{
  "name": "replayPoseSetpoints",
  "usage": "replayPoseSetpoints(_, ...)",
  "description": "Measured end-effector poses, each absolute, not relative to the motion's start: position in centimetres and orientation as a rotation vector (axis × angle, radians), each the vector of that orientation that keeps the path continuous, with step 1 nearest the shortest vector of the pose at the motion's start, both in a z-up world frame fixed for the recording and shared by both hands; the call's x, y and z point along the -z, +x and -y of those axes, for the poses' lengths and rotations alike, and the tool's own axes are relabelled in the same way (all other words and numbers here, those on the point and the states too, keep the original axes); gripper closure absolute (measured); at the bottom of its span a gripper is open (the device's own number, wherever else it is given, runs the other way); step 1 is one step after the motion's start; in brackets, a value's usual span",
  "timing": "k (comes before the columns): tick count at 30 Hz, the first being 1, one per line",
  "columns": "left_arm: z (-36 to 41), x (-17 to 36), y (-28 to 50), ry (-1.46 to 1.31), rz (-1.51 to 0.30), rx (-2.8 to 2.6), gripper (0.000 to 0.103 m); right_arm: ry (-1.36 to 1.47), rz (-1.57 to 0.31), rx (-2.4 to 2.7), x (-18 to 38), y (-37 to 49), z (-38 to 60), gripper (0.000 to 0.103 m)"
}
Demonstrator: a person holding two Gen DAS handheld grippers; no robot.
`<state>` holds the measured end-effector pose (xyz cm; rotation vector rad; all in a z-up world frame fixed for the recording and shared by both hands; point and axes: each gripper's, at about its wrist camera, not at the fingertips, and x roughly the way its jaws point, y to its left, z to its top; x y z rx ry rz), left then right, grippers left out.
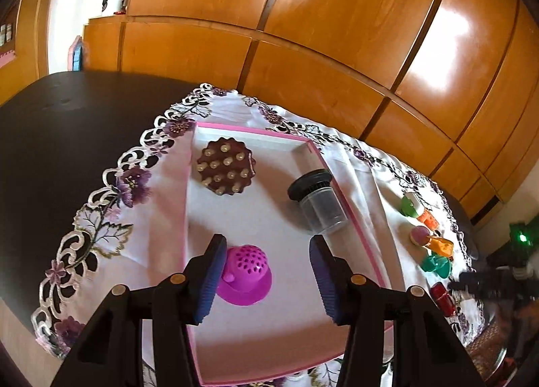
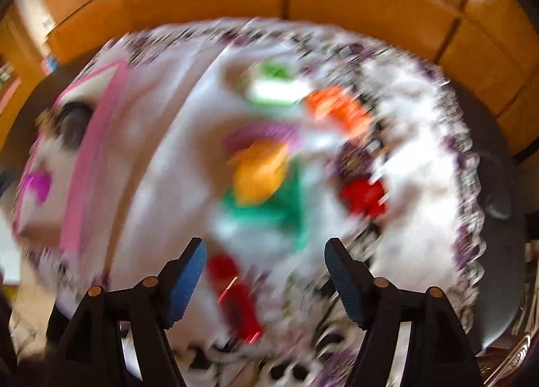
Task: Organize rigid objects
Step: 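Place the magenta cup in the tray with the left gripper while the right gripper grasps the red cylinder, then set the magenta cup upright beside the brown piece and open the left gripper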
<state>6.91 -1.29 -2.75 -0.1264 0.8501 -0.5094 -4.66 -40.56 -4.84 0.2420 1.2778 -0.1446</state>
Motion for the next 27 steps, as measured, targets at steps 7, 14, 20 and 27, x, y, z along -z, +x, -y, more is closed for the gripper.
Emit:
replayPoseSetpoints(7, 0.5, 3.7, 7.7, -0.095, -0.877, 0.454, 0.058, 0.062, -1.366, 0.148, 8.0, -4.2, 37.5, 0.078)
replayPoseSetpoints(14, -1.2, 4.2, 7.7, -0.066, -0.883, 0.402, 0.06, 0.138, -1.358, 0.108, 8.3, -4.1, 38.7, 0.077)
replayPoseSetpoints(20, 1.8, 4.4, 5.7, 0.083, -0.881, 0.465, 0.064, 0.176, -1.334, 0.105, 8.3, -4.2, 39.8, 0.077)
replayPoseSetpoints(27, 4.6, 7.1, 8.5, 0.179, -0.994, 0.388, 0.087, 0.185, -1.314, 0.112, 8.1, -4.3, 39.5, 0.077)
